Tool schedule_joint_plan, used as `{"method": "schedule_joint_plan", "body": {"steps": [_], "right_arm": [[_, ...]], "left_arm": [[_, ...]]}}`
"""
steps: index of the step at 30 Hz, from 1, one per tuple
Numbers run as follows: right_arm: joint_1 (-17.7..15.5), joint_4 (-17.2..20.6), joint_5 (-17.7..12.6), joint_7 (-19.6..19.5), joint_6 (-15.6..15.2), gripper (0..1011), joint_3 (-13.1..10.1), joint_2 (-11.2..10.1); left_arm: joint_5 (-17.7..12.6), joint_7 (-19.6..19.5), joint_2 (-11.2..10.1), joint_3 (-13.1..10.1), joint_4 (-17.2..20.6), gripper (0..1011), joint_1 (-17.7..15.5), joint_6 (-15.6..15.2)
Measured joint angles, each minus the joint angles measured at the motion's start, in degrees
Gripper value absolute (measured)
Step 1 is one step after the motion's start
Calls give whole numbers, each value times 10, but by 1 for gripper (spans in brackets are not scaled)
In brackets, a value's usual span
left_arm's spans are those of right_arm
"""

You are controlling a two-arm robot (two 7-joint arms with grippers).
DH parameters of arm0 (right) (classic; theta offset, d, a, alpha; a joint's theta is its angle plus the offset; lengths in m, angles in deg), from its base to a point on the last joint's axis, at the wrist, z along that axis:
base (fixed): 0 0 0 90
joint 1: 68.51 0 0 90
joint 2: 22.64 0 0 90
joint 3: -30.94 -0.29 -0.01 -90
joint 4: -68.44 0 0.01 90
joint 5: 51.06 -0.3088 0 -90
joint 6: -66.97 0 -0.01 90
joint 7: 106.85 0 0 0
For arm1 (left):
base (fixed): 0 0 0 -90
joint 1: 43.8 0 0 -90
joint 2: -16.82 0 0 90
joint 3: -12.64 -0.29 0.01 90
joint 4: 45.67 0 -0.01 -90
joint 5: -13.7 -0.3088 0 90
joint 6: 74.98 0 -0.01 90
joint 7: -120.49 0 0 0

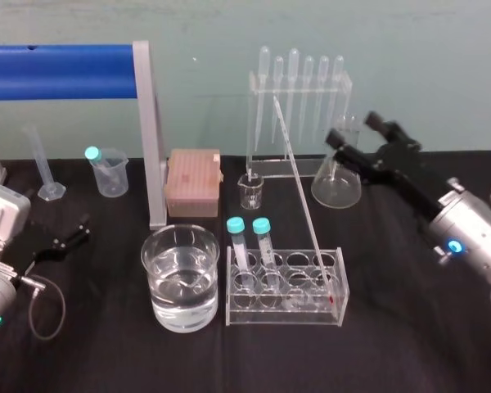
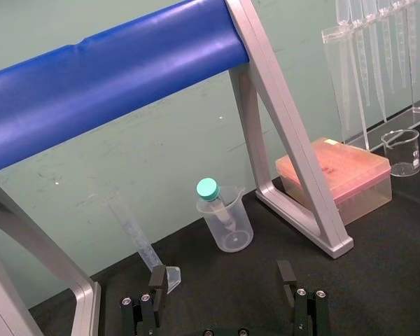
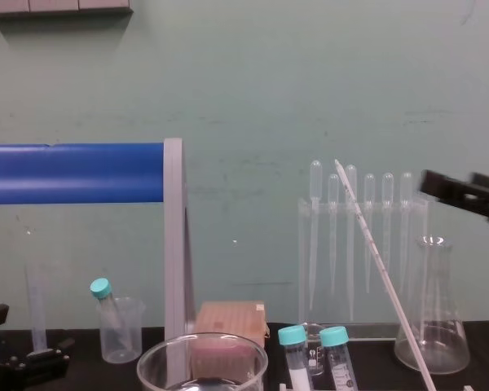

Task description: Hold the thermometer with one hand and immerse one end into the beaker, then reinsert it into the test tube rack.

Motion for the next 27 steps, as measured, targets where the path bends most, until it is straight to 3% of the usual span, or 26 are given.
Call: {"method": "schedule_joint_plan", "body": {"steps": [3, 4, 7, 10, 17, 22, 27], "right_arm": [[-28, 32, 43, -84, -27, 1003, -20, -13], [-28, 32, 43, -84, -27, 1003, -20, -13], [-43, 46, 73, -134, -70, 1003, -26, -21], [-47, 36, 85, -150, -97, 1003, -22, -20], [-37, -9, 99, -147, -128, 1003, -8, -8], [-32, -37, 96, -128, -128, 1003, -9, 6], [-31, -39, 94, -125, -128, 1003, -11, 8]], "left_arm": [[0, 0, 0, 0, 0, 1008, 0, 0], [0, 0, 0, 0, 0, 1008, 0, 0], [0, 0, 0, 0, 0, 1008, 0, 0], [0, 0, 0, 0, 0, 1008, 0, 0], [0, 0, 0, 0, 0, 1008, 0, 0], [0, 0, 0, 0, 0, 1008, 0, 0], [0, 0, 0, 0, 0, 1008, 0, 0]]}}
